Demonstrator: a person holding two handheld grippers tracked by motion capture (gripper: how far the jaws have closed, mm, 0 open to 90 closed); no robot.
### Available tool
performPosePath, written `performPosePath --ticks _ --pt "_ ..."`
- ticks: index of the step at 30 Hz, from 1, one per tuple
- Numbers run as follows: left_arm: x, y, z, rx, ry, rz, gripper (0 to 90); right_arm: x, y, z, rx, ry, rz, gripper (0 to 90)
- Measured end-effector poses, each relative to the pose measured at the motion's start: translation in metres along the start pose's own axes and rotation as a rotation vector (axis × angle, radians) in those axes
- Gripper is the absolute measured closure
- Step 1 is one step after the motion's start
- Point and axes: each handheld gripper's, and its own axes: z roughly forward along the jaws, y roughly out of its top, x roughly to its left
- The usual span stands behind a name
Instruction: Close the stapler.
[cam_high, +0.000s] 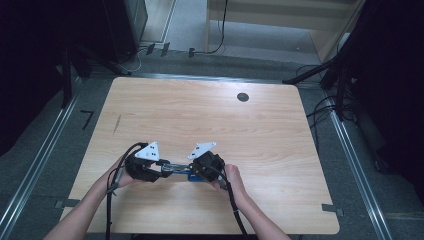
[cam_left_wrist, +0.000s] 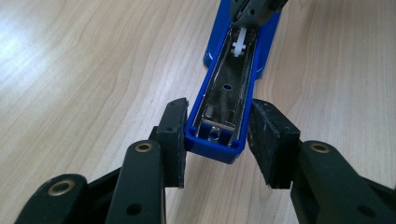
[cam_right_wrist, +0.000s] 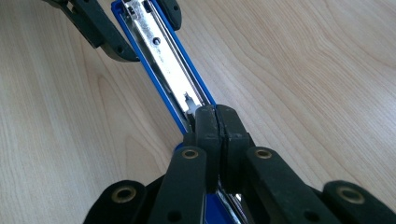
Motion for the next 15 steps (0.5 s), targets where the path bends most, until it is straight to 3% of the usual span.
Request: performPosePath --ticks 15 --pt "-0.0003 0.0027 -0.0041 -0.033 -0.004 0.025 59.9 0.0047 0.0055 0.0002 -0.011 -0.005 -0.023 90.0"
